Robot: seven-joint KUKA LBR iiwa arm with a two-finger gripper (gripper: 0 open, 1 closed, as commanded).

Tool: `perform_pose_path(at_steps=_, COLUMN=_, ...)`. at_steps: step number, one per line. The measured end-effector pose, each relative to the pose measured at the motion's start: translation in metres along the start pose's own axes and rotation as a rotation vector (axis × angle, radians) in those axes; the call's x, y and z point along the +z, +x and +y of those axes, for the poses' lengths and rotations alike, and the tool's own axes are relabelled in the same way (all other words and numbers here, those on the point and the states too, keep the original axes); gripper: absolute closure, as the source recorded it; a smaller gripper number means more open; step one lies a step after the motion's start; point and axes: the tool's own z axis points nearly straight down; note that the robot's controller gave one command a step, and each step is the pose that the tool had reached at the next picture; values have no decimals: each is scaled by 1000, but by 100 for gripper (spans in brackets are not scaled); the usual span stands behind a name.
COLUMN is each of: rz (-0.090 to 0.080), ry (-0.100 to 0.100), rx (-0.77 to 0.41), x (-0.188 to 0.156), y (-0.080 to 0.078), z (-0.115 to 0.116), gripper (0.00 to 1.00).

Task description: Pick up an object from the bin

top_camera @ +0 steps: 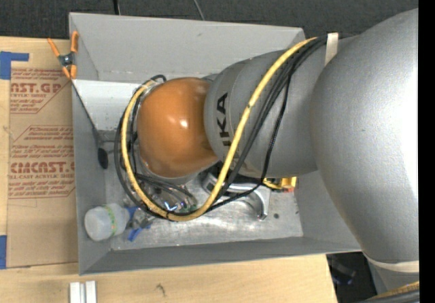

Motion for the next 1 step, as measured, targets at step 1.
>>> perform_pose_path(at_steps=1, rz=-3, ry=1, rx=-14, x=-81, y=-3, z=-7, gripper=100)
